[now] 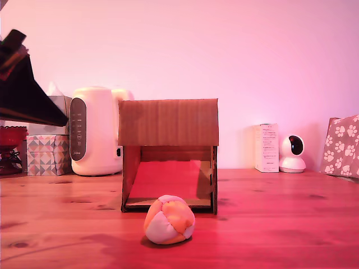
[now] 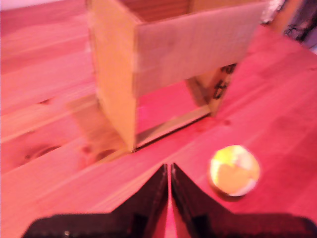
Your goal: Drop the footbag into the cardboard dice tower
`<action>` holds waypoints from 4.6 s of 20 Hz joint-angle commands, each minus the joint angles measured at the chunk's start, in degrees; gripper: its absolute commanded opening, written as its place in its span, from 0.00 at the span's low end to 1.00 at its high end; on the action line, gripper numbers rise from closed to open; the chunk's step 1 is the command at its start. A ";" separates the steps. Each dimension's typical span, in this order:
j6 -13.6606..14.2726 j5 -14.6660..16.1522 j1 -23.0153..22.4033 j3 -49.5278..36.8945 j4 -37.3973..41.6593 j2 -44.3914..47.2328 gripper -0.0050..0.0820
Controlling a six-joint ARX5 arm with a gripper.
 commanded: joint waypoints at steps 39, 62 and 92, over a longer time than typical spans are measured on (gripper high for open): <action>7.34 2.47 -16.61 0.15 31.39 33.38 0.93; 5.64 2.89 -16.72 5.99 29.03 43.43 0.18; 2.69 -11.56 -16.46 19.04 17.44 18.56 0.19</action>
